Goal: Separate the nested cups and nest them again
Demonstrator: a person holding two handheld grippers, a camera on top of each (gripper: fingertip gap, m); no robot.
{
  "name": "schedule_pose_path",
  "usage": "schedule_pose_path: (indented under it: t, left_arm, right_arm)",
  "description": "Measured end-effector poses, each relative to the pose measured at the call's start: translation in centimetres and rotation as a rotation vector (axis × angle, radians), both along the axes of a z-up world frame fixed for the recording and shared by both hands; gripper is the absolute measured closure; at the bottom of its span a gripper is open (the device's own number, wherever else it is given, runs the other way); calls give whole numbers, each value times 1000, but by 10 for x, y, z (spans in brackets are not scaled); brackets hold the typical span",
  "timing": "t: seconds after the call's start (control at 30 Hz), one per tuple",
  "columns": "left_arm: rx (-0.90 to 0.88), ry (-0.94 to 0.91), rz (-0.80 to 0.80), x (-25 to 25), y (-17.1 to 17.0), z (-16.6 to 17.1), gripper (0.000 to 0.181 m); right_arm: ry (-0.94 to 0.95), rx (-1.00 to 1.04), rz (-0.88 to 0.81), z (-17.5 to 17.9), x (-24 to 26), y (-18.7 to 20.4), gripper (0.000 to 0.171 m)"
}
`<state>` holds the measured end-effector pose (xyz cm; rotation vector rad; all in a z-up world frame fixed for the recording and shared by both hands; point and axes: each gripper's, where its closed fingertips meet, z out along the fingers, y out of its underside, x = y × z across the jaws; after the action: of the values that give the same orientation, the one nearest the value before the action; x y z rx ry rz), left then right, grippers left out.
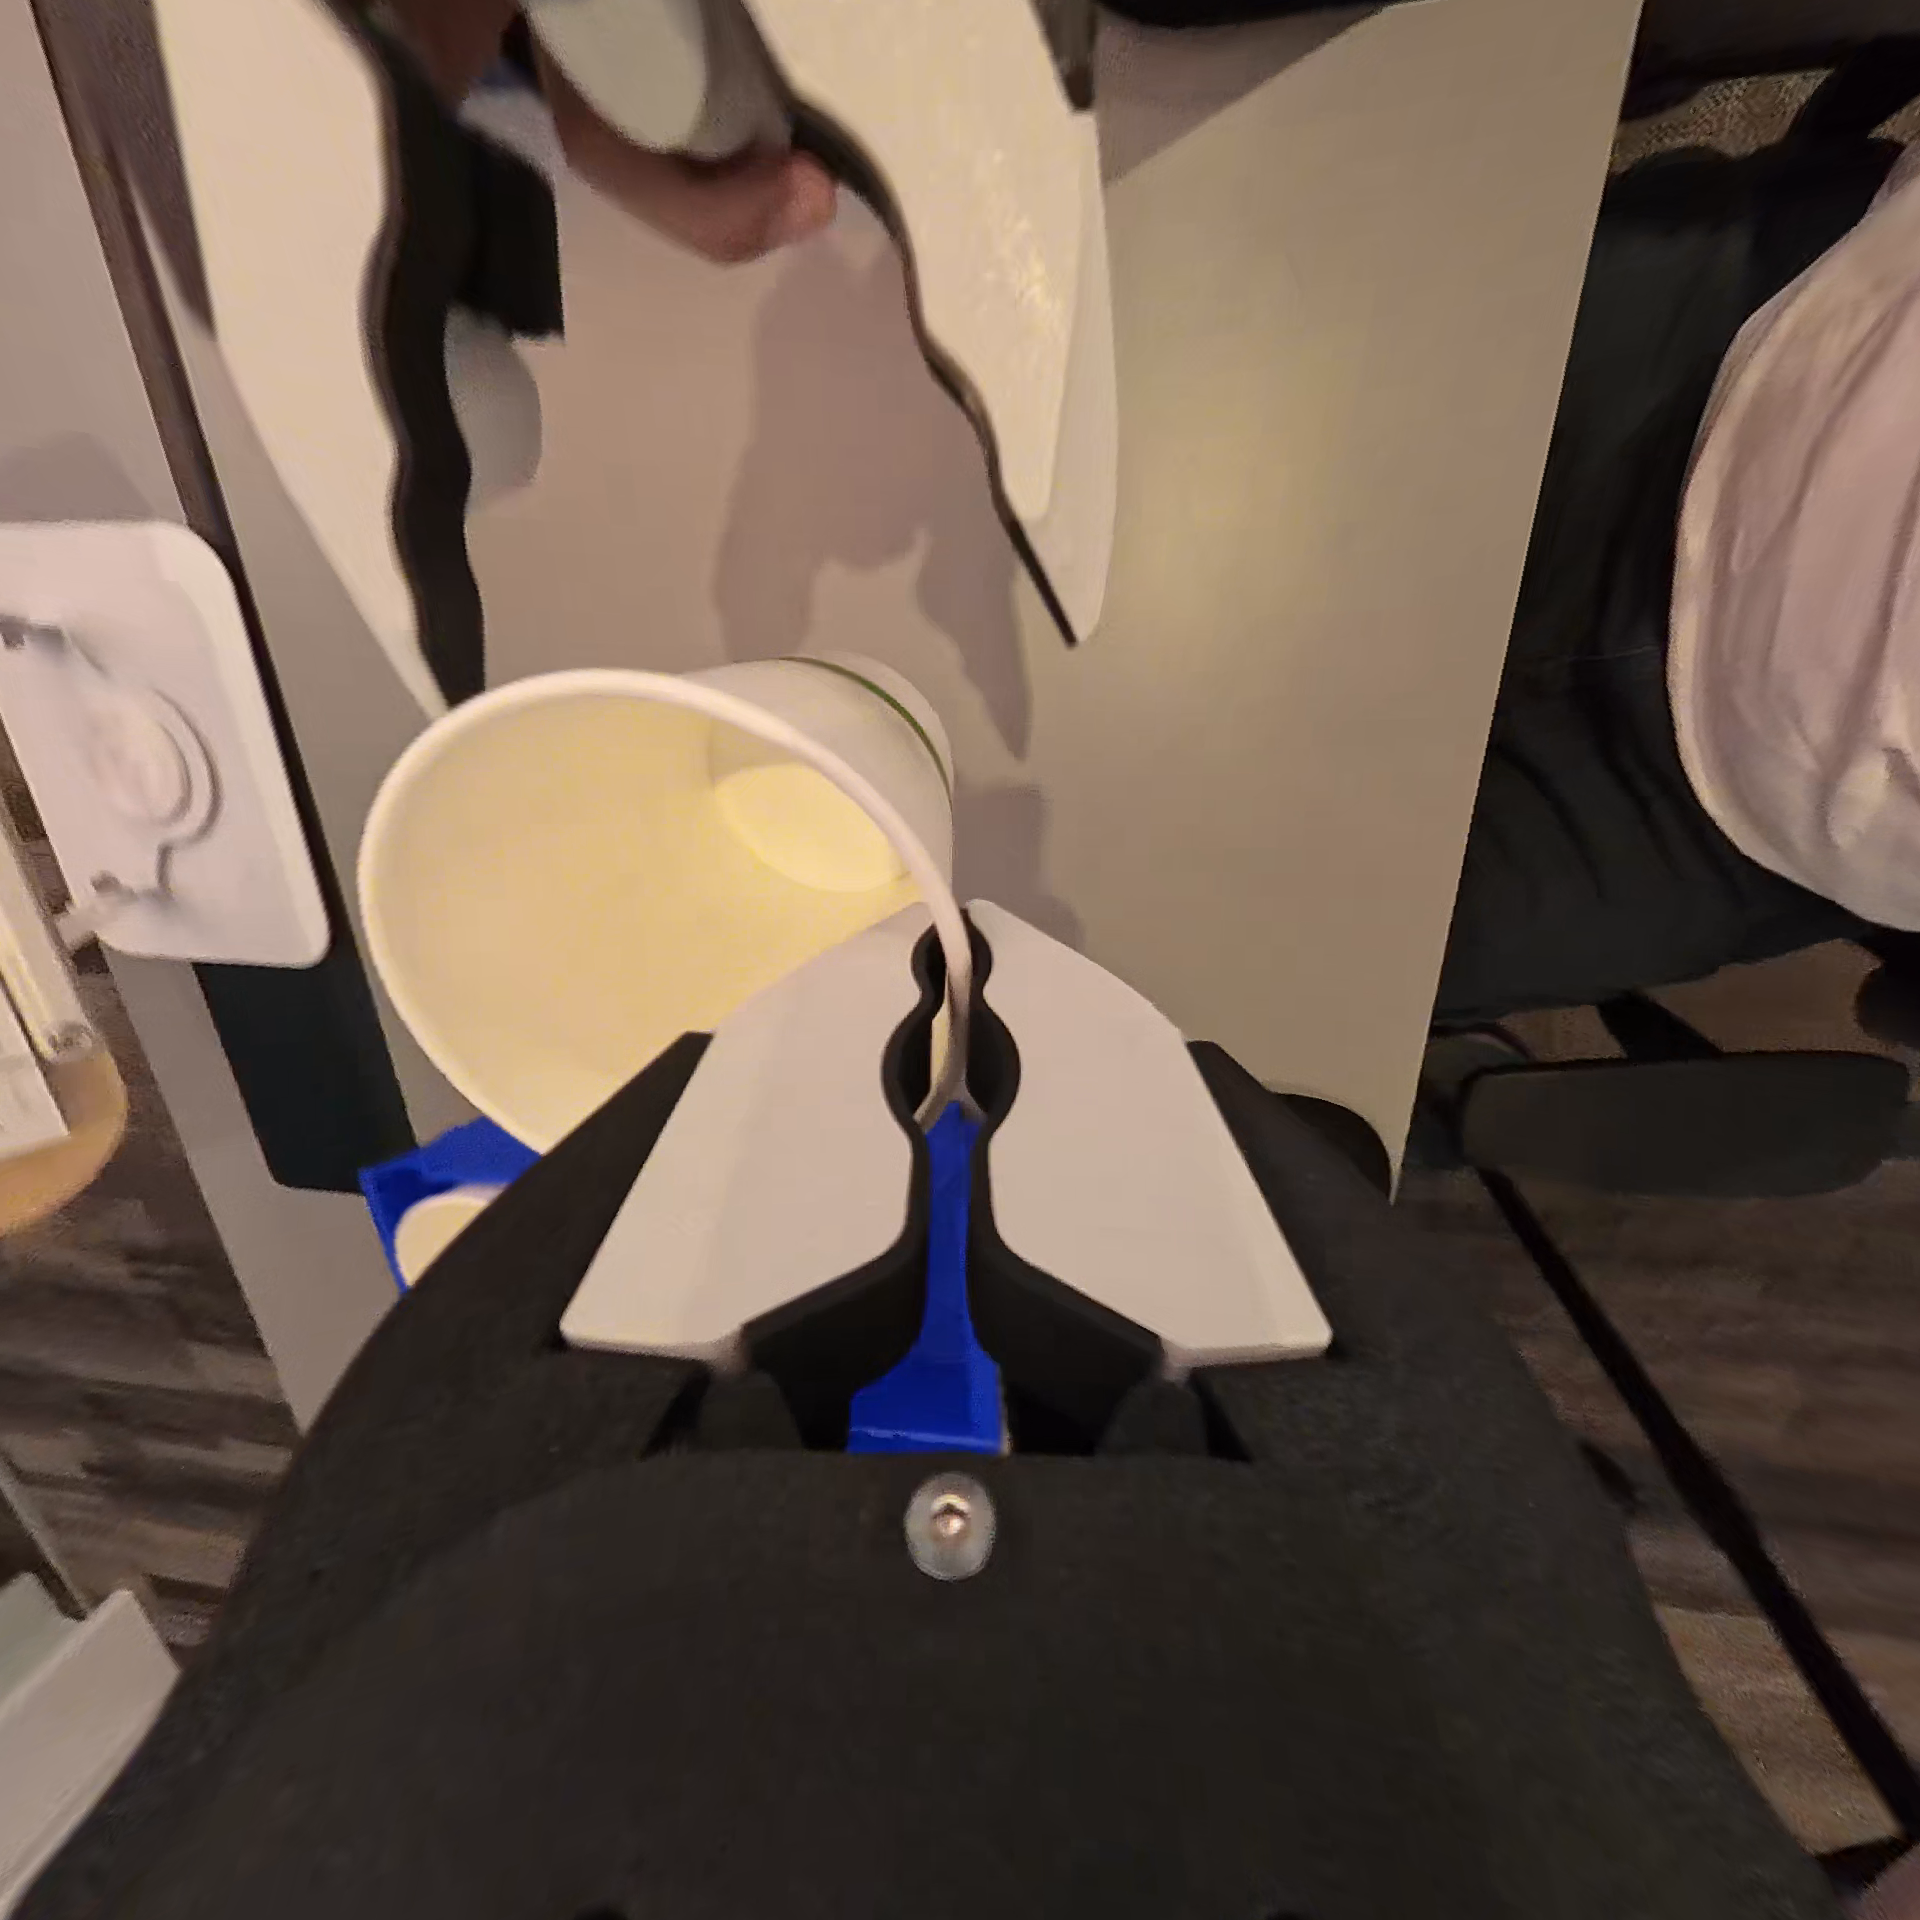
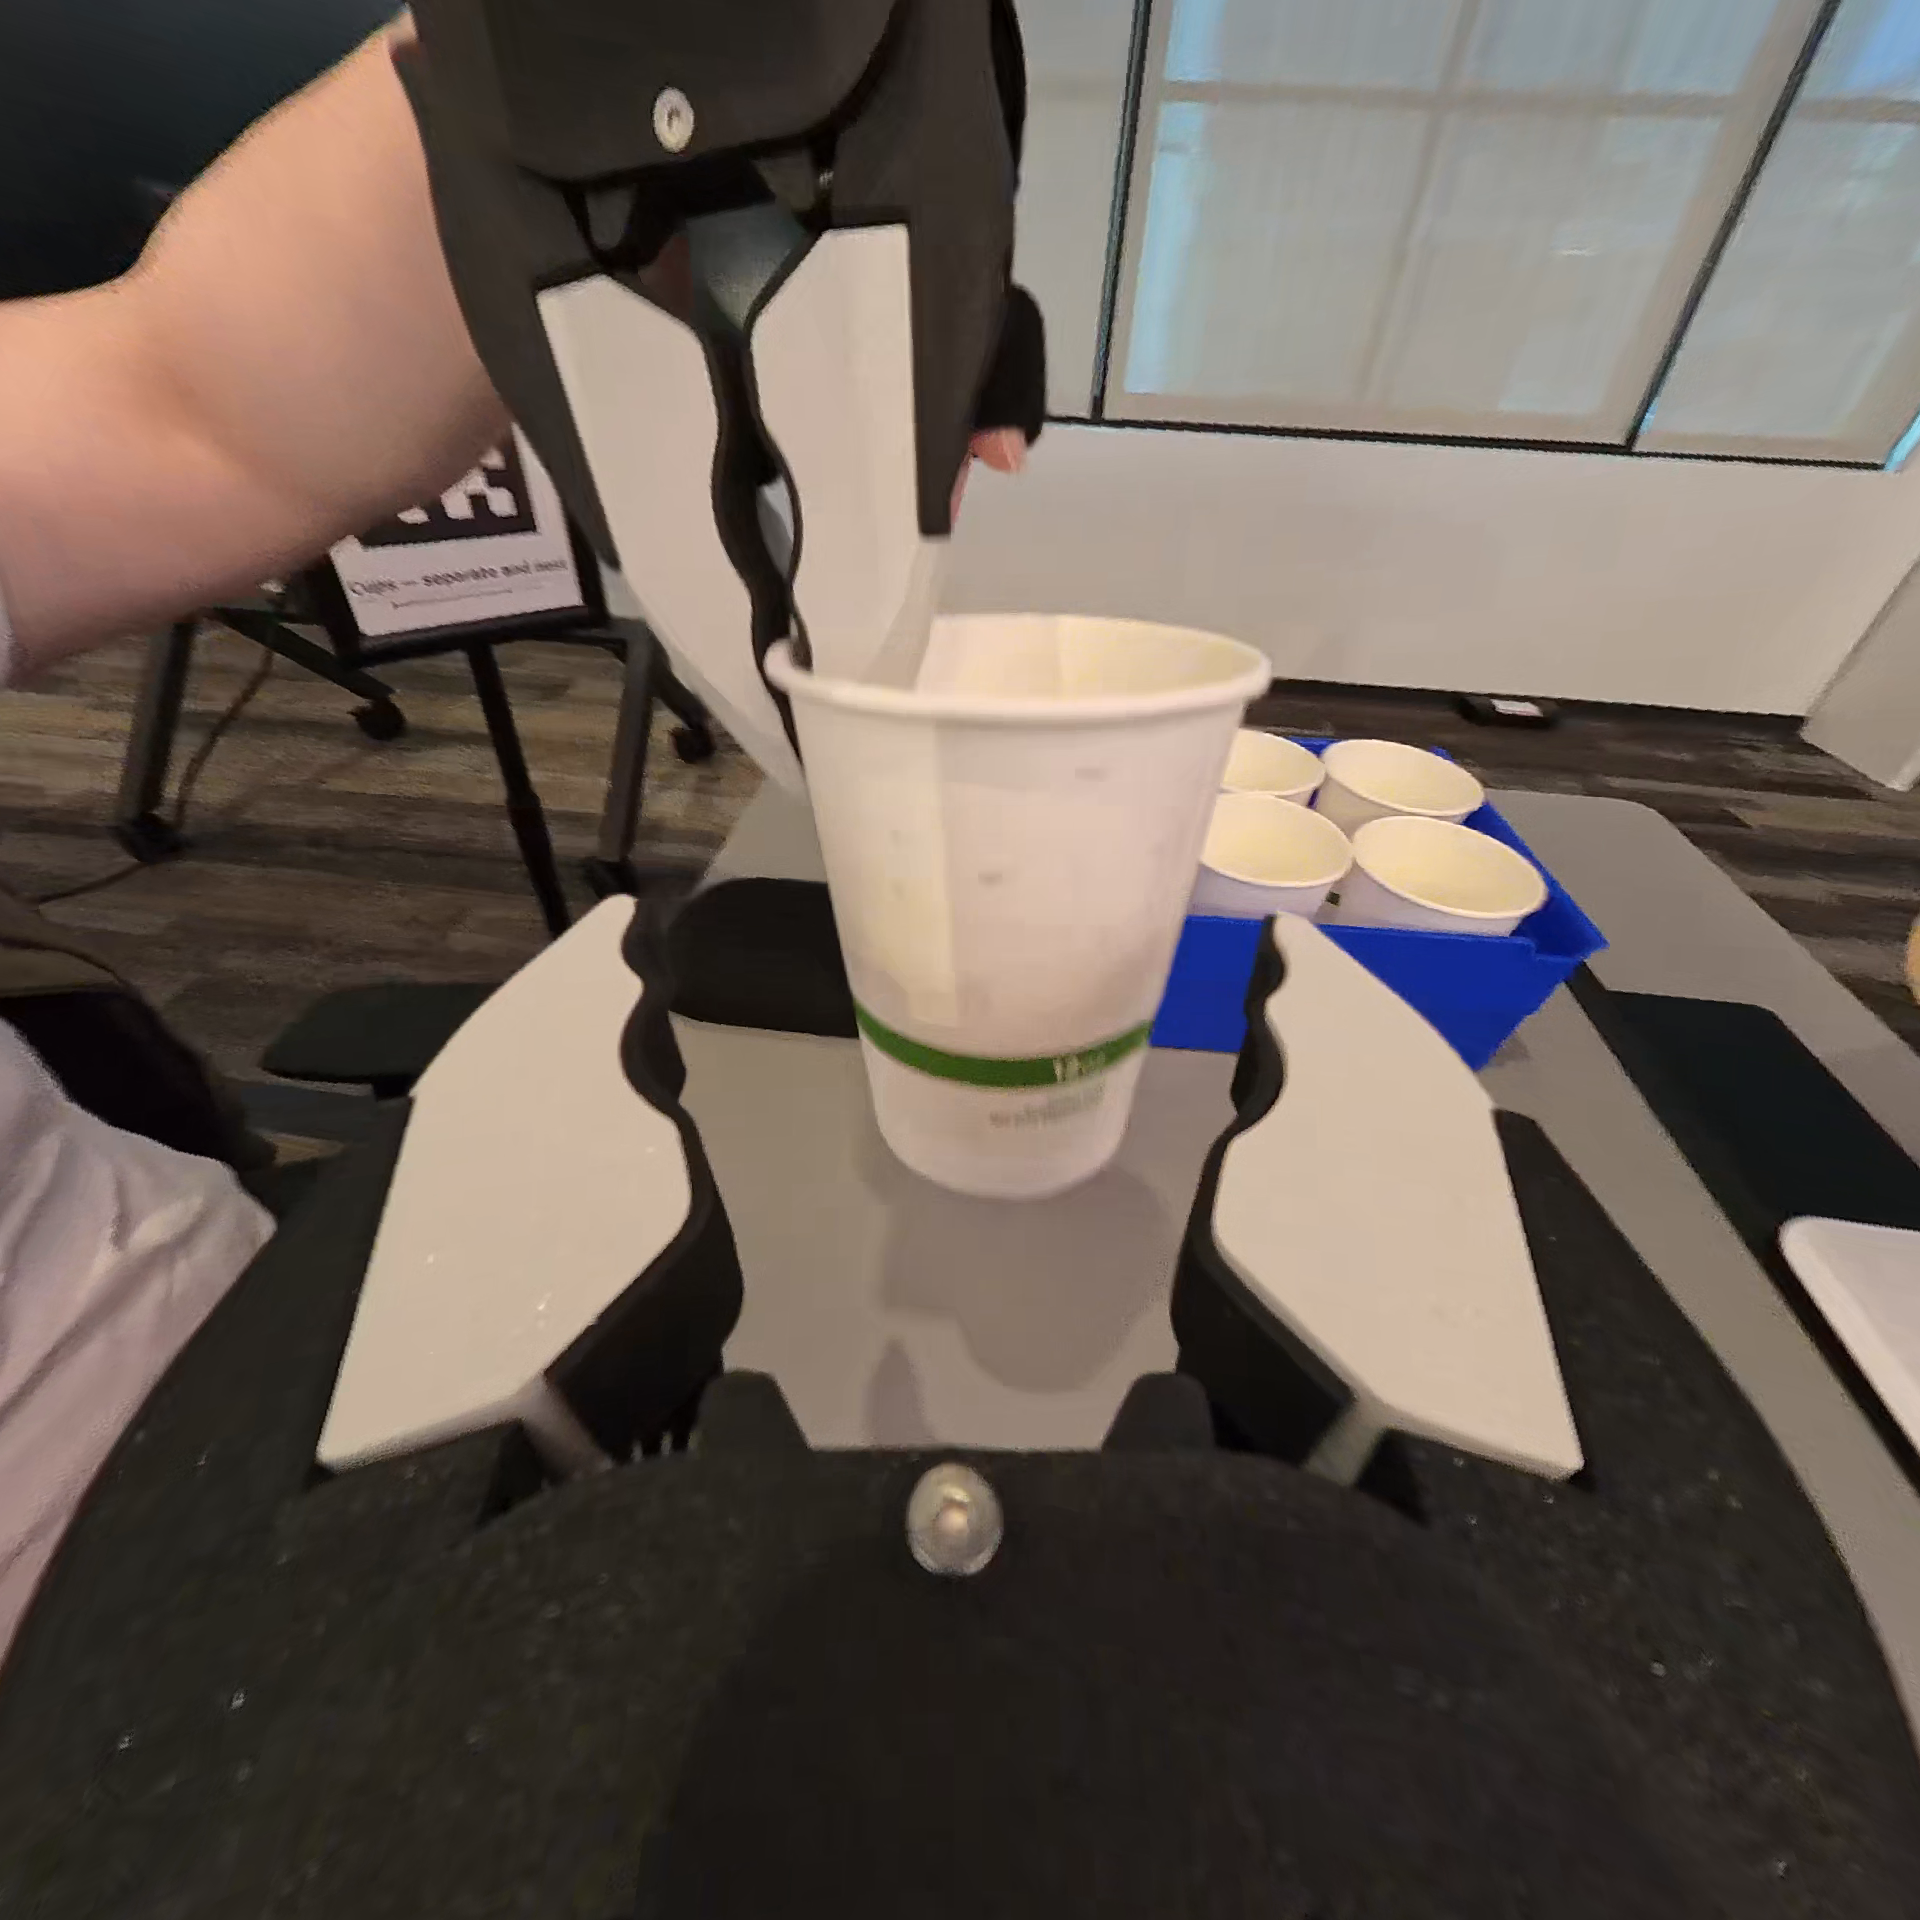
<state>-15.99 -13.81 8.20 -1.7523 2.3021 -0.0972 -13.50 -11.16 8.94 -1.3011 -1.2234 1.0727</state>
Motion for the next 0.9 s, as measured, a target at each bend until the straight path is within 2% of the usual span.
schedule_pose_path:
  t: [0.17,0.3,0.4,0.73,0.9]
  left_arm:
    - [-11,12,-90,27,-12,2,181]
    - [-9,44,-118,36,-17,0,181]
    - [-17,57,-135,39,-22,-2,181]
    - [3,26,-94,38,-18,-3,177]
    - [80,-116,-22,47,-6,20,130]
  right_arm:
    - [11,-99,100,-2,9,-10,68]
    - [-35,-39,86,-9,6,-10,69]
    - [-60,-11,75,-12,5,-10,77]
    - [-57,-45,107,-18,2,-10,81]
    - [-75,-37,-5,-14,20,9,81]
